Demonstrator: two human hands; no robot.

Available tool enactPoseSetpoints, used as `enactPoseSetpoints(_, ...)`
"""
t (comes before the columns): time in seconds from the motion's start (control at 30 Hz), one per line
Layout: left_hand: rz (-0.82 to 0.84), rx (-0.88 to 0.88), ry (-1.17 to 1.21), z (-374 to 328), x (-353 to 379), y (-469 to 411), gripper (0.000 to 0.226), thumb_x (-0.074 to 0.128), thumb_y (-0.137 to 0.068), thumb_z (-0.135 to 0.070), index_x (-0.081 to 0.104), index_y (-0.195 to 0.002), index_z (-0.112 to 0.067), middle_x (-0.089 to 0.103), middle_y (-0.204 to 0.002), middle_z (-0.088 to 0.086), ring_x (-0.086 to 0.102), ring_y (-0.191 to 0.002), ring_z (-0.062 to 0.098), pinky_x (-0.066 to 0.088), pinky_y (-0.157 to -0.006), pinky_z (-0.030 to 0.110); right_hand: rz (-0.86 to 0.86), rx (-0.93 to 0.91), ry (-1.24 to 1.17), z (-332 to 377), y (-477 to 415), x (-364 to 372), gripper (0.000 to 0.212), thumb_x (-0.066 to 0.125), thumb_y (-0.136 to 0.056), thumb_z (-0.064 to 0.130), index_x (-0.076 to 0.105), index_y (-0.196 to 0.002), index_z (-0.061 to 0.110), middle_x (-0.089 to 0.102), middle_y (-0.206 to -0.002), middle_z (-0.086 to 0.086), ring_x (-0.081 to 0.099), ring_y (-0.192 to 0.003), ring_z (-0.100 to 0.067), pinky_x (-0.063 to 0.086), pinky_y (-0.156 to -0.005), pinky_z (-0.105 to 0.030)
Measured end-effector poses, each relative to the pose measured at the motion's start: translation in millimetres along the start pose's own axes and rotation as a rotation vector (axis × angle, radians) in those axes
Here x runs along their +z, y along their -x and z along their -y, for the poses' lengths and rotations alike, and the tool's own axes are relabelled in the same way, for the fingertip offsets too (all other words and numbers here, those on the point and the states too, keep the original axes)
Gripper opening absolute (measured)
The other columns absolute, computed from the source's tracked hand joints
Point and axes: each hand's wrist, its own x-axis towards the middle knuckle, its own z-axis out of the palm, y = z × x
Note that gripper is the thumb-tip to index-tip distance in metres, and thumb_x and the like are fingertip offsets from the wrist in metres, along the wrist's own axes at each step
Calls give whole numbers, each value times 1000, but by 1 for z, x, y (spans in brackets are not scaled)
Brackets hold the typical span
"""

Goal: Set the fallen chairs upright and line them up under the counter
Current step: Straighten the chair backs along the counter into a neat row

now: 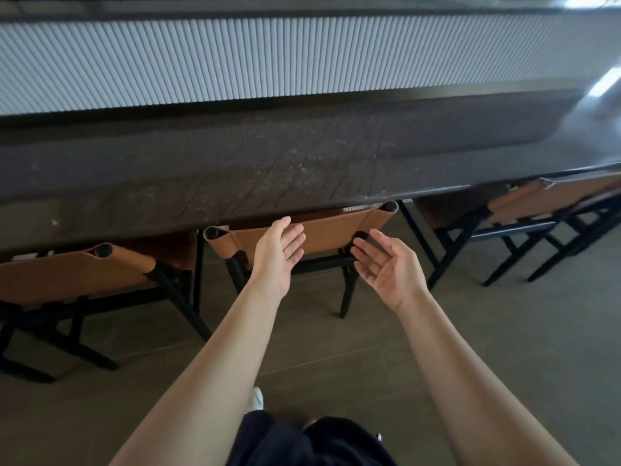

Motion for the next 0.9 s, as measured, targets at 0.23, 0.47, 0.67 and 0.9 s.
enactPoseSetpoints(0.23, 159, -55, -180, 24, 92, -9, 18, 53, -96, -30, 64, -109, -24, 71, -110, 1, 66, -105, 16, 48, -99, 37, -129, -132, -138, 56, 1, -77, 27, 44, -100, 23, 59, -122, 20, 73, -113, -11, 69, -108, -25, 51, -89, -38)
enactPoseSetpoints(0.47, 344, -61, -335, 42, 193, -50, 14, 52, -97, -30, 63, -106, -29, 67, -116, 0, 62, -111, 16, 46, -98, 33, -247, -235, -216, 116, -17, -138, 26, 44, -101, 24, 60, -122, 23, 72, -114, -9, 67, -110, -23, 51, -87, -35)
enactPoseSetpoints(0.67, 478, -90, -448, 74, 286, -88, 20, 50, -97, -29, 63, -112, -27, 66, -120, 1, 62, -110, 14, 45, -102, 36, -365, -324, -226, 177, -40, -190, 22, 46, -100, 24, 63, -115, 25, 73, -113, -6, 67, -108, -22, 51, -87, -35)
enactPoseSetpoints(0.9, 617, -110, -526, 109, 370, -106, 19, 50, -97, -24, 65, -106, -31, 68, -112, -4, 62, -108, 12, 46, -98, 33, -512, -393, -266, 215, -50, -250, 25, 48, -98, 21, 65, -117, 23, 75, -106, -4, 72, -97, -17, 51, -78, -32)
